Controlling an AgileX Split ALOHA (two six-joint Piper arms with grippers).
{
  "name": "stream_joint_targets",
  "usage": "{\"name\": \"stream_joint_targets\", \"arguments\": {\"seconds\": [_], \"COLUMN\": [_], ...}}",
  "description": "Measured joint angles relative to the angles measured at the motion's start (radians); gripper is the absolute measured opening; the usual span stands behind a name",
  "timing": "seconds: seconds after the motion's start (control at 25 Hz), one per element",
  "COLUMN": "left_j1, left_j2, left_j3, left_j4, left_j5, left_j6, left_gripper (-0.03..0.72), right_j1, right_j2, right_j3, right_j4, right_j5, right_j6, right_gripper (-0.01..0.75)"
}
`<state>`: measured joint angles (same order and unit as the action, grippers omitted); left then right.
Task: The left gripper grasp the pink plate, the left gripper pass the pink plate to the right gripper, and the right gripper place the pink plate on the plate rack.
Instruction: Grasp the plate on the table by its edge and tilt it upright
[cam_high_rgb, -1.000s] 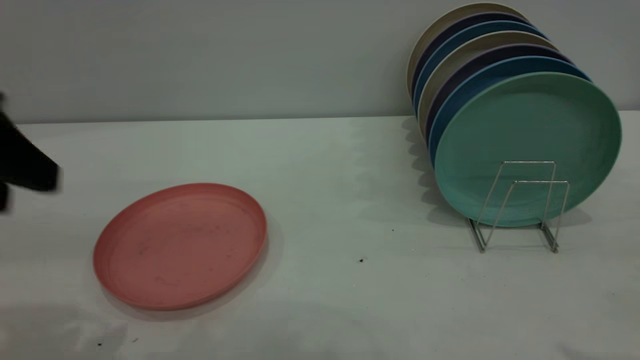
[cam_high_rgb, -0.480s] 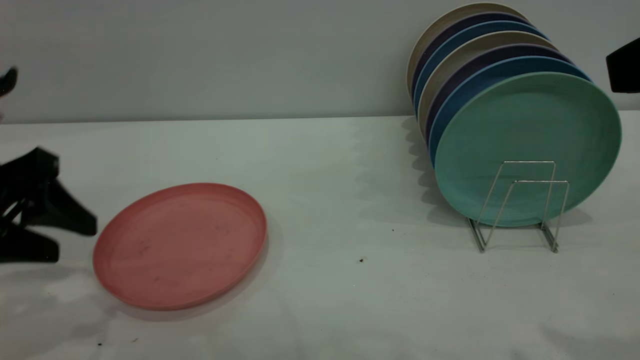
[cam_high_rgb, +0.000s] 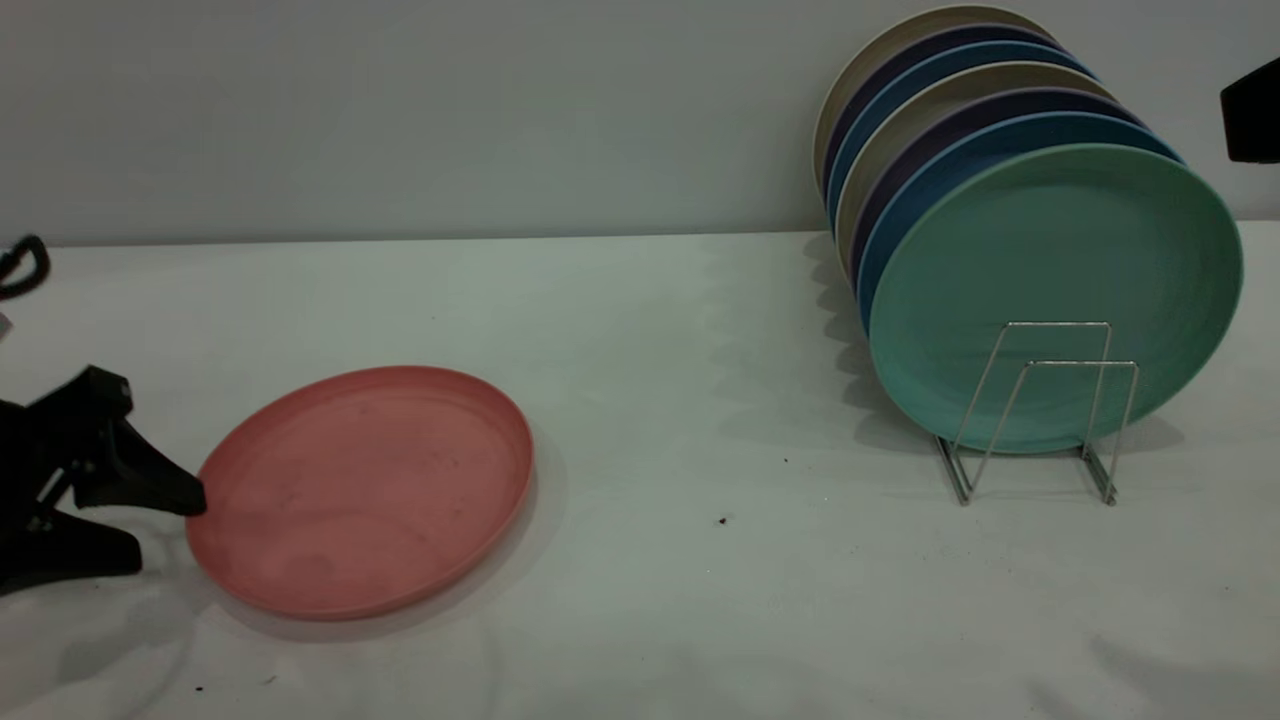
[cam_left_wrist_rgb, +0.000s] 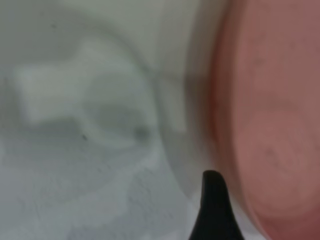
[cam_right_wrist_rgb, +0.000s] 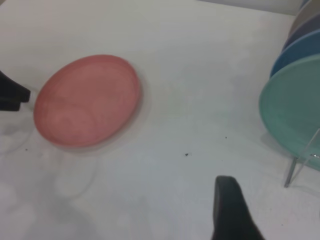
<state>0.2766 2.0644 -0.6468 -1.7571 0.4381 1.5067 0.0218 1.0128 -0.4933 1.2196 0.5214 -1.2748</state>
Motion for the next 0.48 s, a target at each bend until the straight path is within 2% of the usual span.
{"name": "stream_joint_targets", "arguments": {"seconds": [0.28,0.48], "left_j1": [0.000,0.000], "left_j2": [0.109,0.135], "left_j3": [-0.073,-0.101], "left_j4": [-0.009,-0.011], "left_j5": [0.064,0.083], "left_j6": [0.010,0.011], "left_gripper": [0.550,0.517], "right_j1": [0.000,0.000], "right_j2": [0.000,0.000], "right_j3": [0.000,0.000], "right_j4": [0.001,0.003], "right_j5": [-0.006,-0.008], "right_j6": [-0.002,-0.004], "right_gripper": [0.440,0.440]}}
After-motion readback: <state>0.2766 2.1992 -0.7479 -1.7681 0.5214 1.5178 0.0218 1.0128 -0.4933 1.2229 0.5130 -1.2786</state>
